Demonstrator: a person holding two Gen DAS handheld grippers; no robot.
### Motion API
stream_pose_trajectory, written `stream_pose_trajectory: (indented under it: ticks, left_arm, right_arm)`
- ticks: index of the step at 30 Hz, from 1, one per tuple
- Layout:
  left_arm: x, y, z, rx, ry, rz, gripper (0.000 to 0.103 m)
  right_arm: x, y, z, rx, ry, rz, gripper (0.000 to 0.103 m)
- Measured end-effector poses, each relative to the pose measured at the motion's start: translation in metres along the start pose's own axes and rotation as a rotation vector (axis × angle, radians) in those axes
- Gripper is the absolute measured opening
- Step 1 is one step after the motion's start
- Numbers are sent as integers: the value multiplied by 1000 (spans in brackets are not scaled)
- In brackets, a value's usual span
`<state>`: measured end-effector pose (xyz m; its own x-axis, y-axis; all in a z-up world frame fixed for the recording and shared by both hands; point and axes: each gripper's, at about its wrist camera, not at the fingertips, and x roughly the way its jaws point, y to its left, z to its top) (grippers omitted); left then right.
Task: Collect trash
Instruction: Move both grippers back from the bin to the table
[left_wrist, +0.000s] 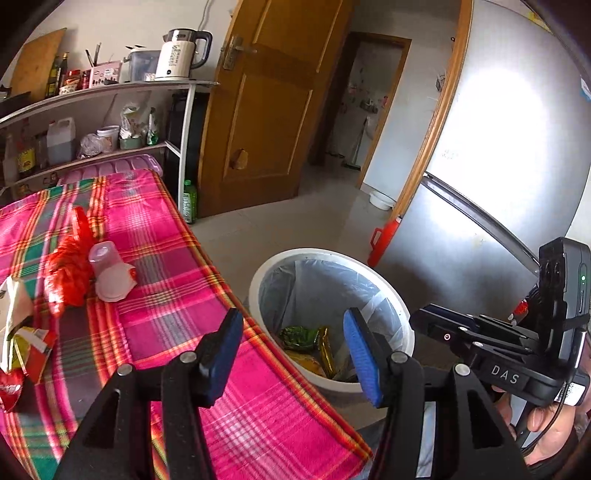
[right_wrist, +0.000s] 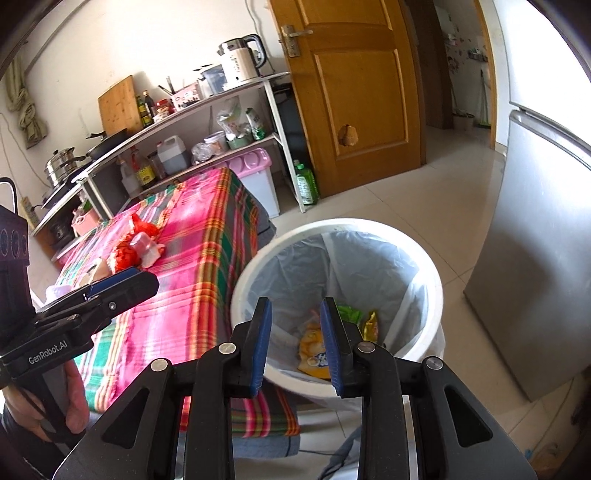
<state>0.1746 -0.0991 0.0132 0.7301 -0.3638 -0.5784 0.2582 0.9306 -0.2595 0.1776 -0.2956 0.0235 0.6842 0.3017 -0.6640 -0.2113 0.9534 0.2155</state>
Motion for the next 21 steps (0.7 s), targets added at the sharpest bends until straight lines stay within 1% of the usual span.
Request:
stream_pose_trajectory:
  ticks: [3, 8, 12, 14, 21]
  left_arm:
    - [-12, 6, -4, -8, -20, 18, 64]
    - [-30, 17, -8, -29, -52, 39, 64]
    - [-40, 26, -12, -41, -61, 54, 64]
    - [-44, 29, -14, -45, -63, 62, 64]
    - [-59, 43, -25, -60, -81, 115, 64]
  right_arm:
    - [-3, 8, 1, -18, -8, 10, 28]
    - [-7, 22, 0, -44, -14, 37, 28]
    - [-9, 33, -2, -66, -16, 61, 29]
    - [-10, 39, -3, -80, -15, 72, 31]
    - [-5, 62, -7, -115, 0, 103, 32]
